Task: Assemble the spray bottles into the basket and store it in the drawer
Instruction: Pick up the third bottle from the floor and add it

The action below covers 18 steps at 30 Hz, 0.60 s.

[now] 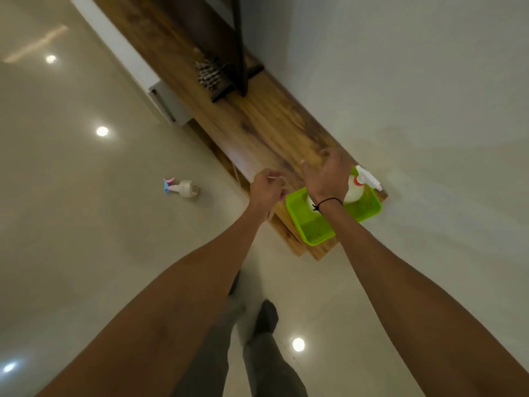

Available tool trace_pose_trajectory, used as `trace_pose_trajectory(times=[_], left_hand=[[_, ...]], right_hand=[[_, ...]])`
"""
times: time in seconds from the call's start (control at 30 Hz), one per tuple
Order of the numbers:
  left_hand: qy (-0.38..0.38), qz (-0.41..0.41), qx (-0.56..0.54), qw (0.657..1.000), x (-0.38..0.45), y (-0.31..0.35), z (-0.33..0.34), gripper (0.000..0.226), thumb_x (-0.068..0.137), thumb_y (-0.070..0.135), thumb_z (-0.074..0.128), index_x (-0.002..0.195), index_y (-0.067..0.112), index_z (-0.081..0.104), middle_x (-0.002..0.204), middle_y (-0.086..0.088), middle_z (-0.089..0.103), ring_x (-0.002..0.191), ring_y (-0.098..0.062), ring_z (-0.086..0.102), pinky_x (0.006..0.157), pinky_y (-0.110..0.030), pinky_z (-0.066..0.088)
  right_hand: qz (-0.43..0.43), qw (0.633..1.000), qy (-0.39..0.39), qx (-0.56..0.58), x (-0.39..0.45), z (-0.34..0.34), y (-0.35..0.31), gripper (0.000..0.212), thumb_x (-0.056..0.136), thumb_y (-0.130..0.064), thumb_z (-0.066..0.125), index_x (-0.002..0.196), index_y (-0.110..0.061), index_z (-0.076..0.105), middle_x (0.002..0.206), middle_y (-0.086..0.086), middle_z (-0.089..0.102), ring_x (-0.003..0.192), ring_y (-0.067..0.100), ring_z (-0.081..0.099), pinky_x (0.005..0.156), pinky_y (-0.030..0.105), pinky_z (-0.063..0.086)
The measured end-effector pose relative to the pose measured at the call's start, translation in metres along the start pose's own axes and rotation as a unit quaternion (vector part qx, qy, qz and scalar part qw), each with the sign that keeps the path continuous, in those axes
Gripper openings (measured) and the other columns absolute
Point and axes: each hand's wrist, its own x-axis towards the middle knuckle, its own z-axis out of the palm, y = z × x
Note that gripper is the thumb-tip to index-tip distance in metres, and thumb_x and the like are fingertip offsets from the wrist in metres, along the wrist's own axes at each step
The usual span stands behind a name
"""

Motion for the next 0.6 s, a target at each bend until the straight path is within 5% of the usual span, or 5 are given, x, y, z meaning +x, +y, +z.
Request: trace_pose_trajectory(times=[0.27,0.47,0.6], left_hand=[[0.097,-0.025,-0.056,0.993,0.06,-0.01,-0.123,0.018,0.099,0.008,0.057,0.112,0.014,0.069,0.102,-0.015,0.076,0.086,-0.027,0.078,0.082,-0.036,0.067],[0.149,-0.052,-0.091,0.983,0.103,-0.028,-0.22,0.018,0.104,0.011,0.055,0.116,0.013,0.068,0.092,-0.009,0.076,0.076,-0.015,0.076,0.065,-0.02,0.062],[0.181,-0.071,-0.116,0.974,0.135,-0.031,-0.284,0.02,0.105,0.012,0.055,0.121,0.01,0.068,0.096,-0.013,0.077,0.087,-0.023,0.078,0.074,-0.026,0.065]], right_hand=[[-0.093,0.991,-0.092,-0.015,-0.004,0.099,-0.086,0.039,0.085,-0.039,0.071,0.113,-0.016,0.058,0.112,0.008,0.063,0.112,0.029,0.056,0.09,0.045,0.051],[-0.116,0.976,-0.177,-0.048,-0.018,0.198,-0.146,0.034,0.088,-0.038,0.073,0.112,-0.021,0.056,0.112,-0.001,0.06,0.105,0.021,0.058,0.075,0.035,0.051],[-0.136,0.961,-0.233,-0.067,-0.02,0.265,-0.191,0.037,0.087,-0.037,0.074,0.114,-0.021,0.056,0.115,-0.001,0.06,0.104,0.021,0.06,0.082,0.04,0.057]])
